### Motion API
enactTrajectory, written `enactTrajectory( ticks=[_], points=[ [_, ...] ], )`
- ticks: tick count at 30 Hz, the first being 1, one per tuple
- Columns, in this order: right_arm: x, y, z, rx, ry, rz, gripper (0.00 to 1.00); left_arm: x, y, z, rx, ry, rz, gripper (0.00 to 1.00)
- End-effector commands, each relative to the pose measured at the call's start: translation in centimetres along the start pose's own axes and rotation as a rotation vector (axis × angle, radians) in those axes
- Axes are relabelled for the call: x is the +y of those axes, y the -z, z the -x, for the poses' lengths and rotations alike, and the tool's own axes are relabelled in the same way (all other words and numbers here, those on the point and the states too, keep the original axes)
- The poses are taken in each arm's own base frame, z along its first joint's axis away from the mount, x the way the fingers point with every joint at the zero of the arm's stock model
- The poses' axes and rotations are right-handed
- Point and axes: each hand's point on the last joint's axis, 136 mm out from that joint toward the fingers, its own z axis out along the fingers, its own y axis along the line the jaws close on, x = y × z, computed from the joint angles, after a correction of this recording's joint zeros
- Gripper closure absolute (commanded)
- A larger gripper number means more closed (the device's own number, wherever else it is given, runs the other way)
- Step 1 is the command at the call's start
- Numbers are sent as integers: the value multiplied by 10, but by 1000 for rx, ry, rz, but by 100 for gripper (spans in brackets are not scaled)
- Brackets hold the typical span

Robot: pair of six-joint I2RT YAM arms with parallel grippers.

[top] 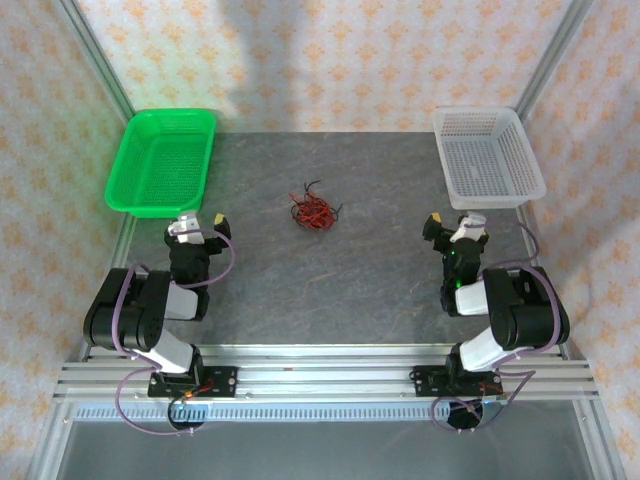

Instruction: Untangle the cables

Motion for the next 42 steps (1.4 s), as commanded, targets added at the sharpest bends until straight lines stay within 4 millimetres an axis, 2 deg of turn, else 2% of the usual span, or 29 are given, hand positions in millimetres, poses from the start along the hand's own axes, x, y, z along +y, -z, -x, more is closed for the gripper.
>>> enactTrajectory(
  ticks=[1, 7, 9, 12, 15, 19, 22, 28, 32, 35, 39, 42],
  points=[
    [0, 2, 7, -30, -8, -5, 0, -3, -3, 6, -15, -14, -12, 1],
    [-3, 4, 12, -45, -21, -18, 0, -3, -4, 9, -22, -13, -9, 1],
    [-5, 9, 20, -62, -33, -34, 0, 0, -9, 18, 2, -8, 22, 1],
    [-8, 12, 33, -28, -64, -68, 2, 4, -1, 38, -22, 5, 61, 1],
    [-6, 20, 35, 25, -112, -66, 4, 9, 9, 58, -42, 94, 100, 11],
    [-4, 35, 43, 62, -187, -59, 4, -1, 4, 65, 21, 211, 88, 20],
    [3, 40, 42, 149, -226, -42, 4, -27, -9, 64, 117, 274, 24, 24],
    [34, 46, 27, 390, -240, 18, 4, -119, -25, 44, 321, 280, -152, 23],
    [51, 48, 19, 508, -233, 43, 4, -184, -29, 19, 484, 325, -282, 23],
    [53, 50, 17, 548, -226, 33, 4, -222, -26, -8, 628, 351, -318, 23],
    [49, 52, 20, 558, -218, 7, 4, -242, -17, -48, 799, 350, -256, 22],
    [48, 53, 21, 564, -211, 0, 4, -249, -14, -72, 896, 389, -215, 17]
  ],
)
